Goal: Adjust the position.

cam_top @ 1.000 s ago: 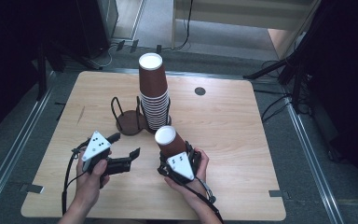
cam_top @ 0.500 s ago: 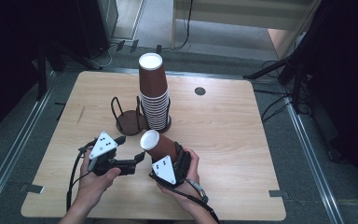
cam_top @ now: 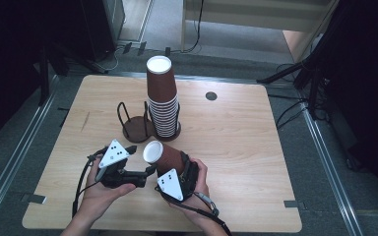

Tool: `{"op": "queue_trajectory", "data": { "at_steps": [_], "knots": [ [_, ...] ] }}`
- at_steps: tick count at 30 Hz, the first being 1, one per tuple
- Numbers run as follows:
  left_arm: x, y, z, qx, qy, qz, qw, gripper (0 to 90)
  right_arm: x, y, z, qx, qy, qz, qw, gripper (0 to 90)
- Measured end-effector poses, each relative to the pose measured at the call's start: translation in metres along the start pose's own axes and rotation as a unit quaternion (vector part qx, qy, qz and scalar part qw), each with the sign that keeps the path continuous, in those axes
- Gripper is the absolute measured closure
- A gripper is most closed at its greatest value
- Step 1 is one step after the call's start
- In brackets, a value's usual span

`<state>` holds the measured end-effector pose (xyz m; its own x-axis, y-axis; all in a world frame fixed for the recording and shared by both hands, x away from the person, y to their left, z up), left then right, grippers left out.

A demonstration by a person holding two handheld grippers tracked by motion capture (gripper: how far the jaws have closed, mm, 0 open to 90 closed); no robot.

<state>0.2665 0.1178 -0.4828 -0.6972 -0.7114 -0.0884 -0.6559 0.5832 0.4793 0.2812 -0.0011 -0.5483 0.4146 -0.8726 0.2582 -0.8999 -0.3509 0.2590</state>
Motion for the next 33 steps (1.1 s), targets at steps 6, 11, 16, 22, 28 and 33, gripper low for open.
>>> {"op": "queue_trajectory", "data": {
  "at_steps": [6, 11, 16, 22, 28, 33],
  "knots": [
    [0.003, -0.001, 0.000, -0.004, -0.004, 0.011, 0.9999, 13.2, -0.001, 0.000, 0.001, 0.005, 0.020, 0.004, 0.9998, 11.7],
    [0.005, -0.002, 0.000, -0.009, -0.009, 0.018, 0.9998, 13.2, -0.002, 0.001, 0.001, 0.012, 0.027, 0.006, 0.9996, 11.7],
    [0.006, -0.002, -0.001, -0.011, -0.011, 0.023, 0.9996, 11.4, -0.004, 0.002, 0.000, 0.021, 0.037, 0.003, 0.9991, 11.7],
    [0.006, 0.000, -0.001, -0.012, -0.008, 0.030, 0.9995, 10.6, -0.010, 0.005, -0.002, 0.036, 0.056, -0.004, 0.9978, 11.6],
    [0.006, 0.002, -0.002, -0.014, -0.005, 0.040, 0.9991, 10.6, -0.013, 0.007, -0.003, 0.047, 0.062, -0.012, 0.9969, 11.6],
    [0.007, 0.002, -0.002, -0.019, -0.003, 0.055, 0.9983, 12.6, -0.017, 0.009, -0.005, 0.059, 0.072, -0.020, 0.9955, 11.5]
  ]
}}
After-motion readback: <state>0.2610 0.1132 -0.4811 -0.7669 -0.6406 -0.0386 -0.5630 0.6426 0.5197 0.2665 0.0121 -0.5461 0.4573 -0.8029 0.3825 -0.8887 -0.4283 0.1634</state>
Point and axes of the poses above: each handheld gripper's, and its own axes: y roughly backward along the jaws, z roughly out of its underside, x roughly to its right, the point moved 7 cm from there along -y, roughly forward along the jaws, and after that the axes turned 13 degrees about -y, right-handed, at the moved point
